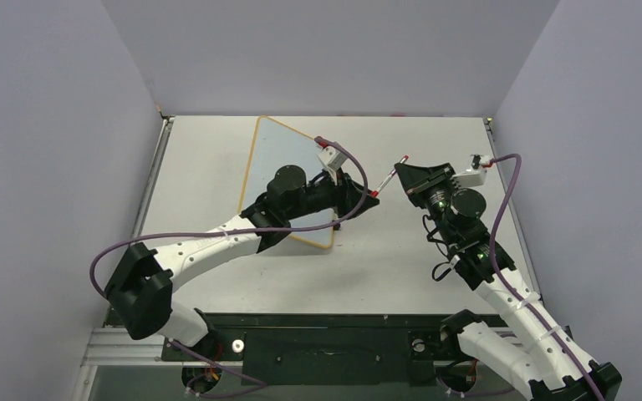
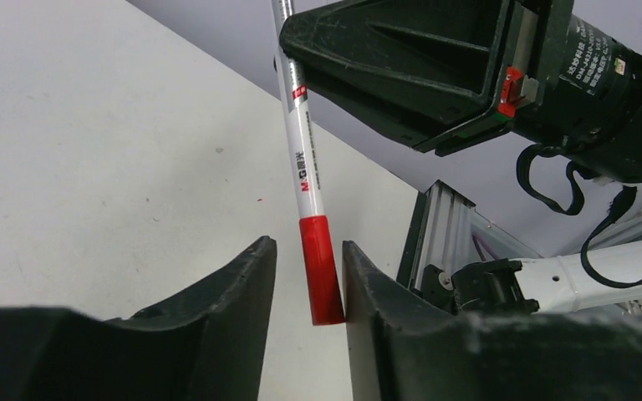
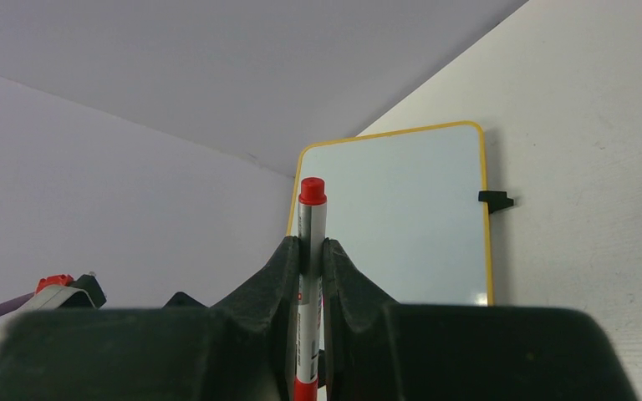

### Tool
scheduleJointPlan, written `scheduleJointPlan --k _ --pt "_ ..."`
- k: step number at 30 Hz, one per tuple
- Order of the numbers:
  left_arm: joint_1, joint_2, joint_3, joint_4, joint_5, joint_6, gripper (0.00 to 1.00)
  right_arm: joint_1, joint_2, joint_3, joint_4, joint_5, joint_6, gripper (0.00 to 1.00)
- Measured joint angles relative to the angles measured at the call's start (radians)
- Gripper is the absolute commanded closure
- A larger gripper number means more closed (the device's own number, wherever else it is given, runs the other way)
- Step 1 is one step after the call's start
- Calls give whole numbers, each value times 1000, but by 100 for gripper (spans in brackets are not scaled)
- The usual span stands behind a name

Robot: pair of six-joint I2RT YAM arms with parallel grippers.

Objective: Write a sentence on the whiteboard
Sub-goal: Open the whiteboard marker at the center of the board.

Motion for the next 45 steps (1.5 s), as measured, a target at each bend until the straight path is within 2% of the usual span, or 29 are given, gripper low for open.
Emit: scheduleJointPlan --k 1,2,3,7,8,9,10,11,12,14,17,20,22,32,45 --pt "-2 7 8 0 2 3 86 0 0 0 0 -2 0 100" --pt "-3 13 17 -1 4 3 96 0 0 0 0 -2 0 100" --pt "-5 19 24 -2 6 6 99 1 0 0 0 -2 -1 100" --pt "-3 31 40 -21 -6 13 100 0 -5 0 5 1 -12 100" --pt "-4 31 43 -25 -8 15 100 -1 -5 0 5 1 -15 97" --pt "-4 31 47 -34 -7 20 100 -1 -8 0 4 0 -27 78" --pt "-4 31 52 -43 -6 26 100 -1 -9 0 4 -2 -35 67" --pt "-4 31 57 -54 -4 33 100 -1 -10 0 4 -6 -47 51" --pt "-5 31 61 -60 -2 40 100 -1 -12 0 3 -23 -60 44" --pt "-5 31 71 -79 5 62 100 0 -14 0 -6 -69 -90 41" --pt "-5 28 80 -106 17 106 100 0 -17 0 -30 -132 -136 45" --pt "-5 9 80 -157 28 168 100 0 -18 3 -53 -191 -171 55" --pt "-5 -18 80 -199 40 221 100 0 -23 5 -63 -230 -191 58" --pt "10 -153 80 -256 131 375 100 -2 -61 7 13 -458 -198 61" --pt "43 -183 101 -310 301 498 100 -2 -61 7 159 -659 -148 66"
